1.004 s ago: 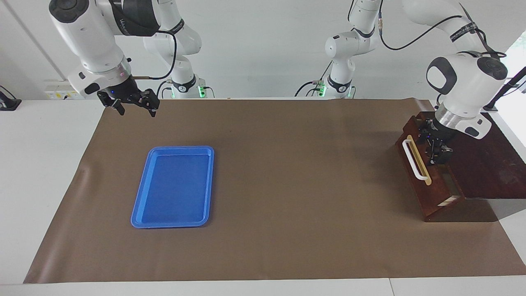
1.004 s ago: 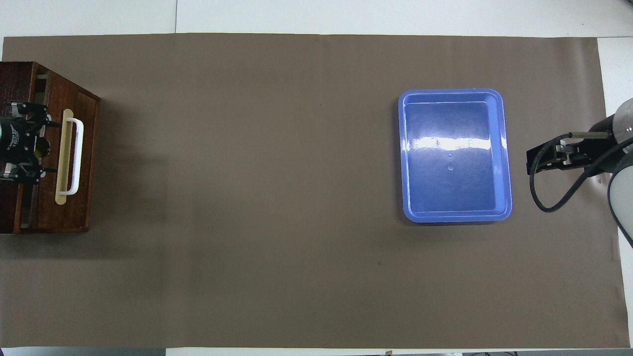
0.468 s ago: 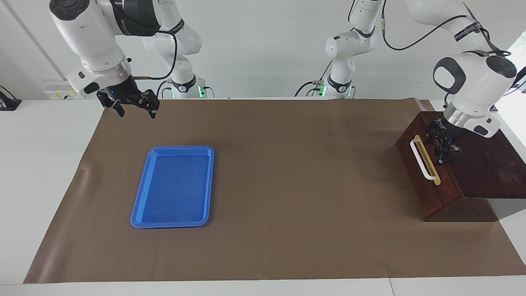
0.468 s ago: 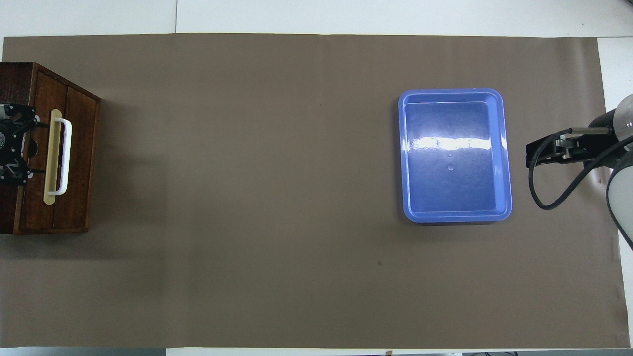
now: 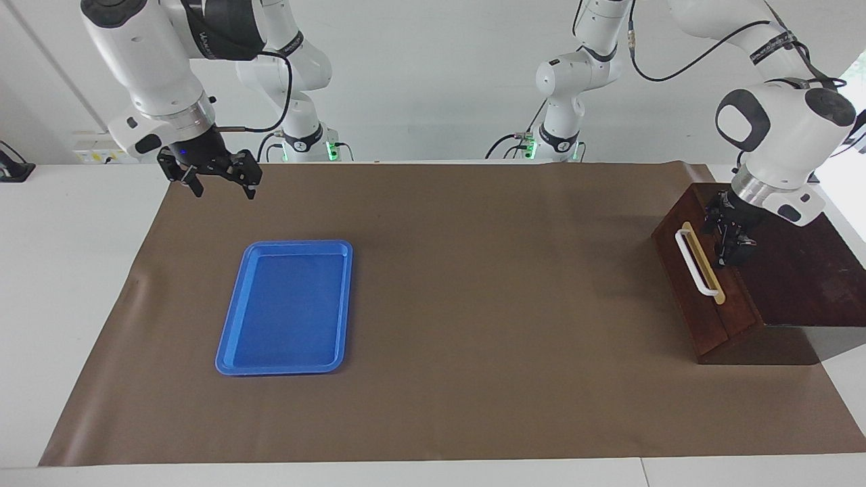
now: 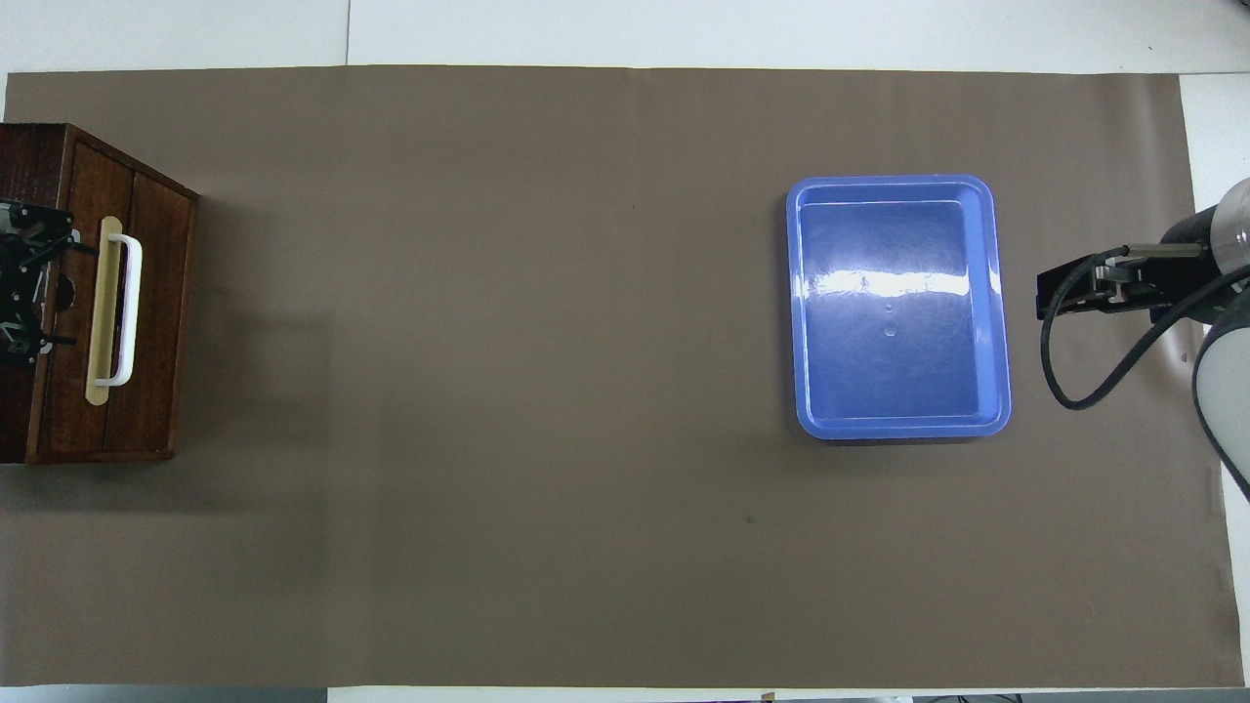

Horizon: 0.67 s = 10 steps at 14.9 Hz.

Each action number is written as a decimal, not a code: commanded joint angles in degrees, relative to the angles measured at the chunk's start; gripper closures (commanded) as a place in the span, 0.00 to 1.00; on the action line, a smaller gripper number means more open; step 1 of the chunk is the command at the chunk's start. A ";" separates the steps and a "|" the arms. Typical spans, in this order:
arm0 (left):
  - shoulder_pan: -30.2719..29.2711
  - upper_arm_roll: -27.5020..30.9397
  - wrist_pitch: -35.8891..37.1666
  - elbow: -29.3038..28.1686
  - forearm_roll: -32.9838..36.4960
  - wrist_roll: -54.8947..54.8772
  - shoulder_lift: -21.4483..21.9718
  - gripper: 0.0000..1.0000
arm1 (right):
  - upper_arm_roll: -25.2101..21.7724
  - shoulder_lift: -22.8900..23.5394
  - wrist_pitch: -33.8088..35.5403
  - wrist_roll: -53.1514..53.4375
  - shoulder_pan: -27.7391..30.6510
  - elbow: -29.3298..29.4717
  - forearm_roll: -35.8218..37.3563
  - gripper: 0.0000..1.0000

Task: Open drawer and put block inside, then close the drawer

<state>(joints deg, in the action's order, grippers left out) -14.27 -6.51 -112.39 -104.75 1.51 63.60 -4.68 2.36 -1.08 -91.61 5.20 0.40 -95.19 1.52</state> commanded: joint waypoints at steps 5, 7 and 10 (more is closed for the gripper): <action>8.55 -0.70 15.69 4.02 0.87 -23.72 6.16 0.00 | 0.37 -0.85 -1.20 -6.26 0.39 -1.49 0.06 0.00; 9.95 -0.70 20.00 5.52 0.60 -32.88 6.69 0.00 | 0.37 -0.85 -1.20 -6.26 0.39 -1.49 0.06 0.00; 11.98 0.62 21.51 6.14 0.43 -46.59 5.83 0.00 | 0.37 -0.77 -1.20 -6.43 0.48 -1.49 0.06 0.00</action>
<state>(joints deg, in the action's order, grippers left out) -4.05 -7.59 -92.60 -99.63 1.65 25.61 2.28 2.41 -1.08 -91.63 0.35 0.38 -95.37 1.52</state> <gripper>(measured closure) 0.000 0.000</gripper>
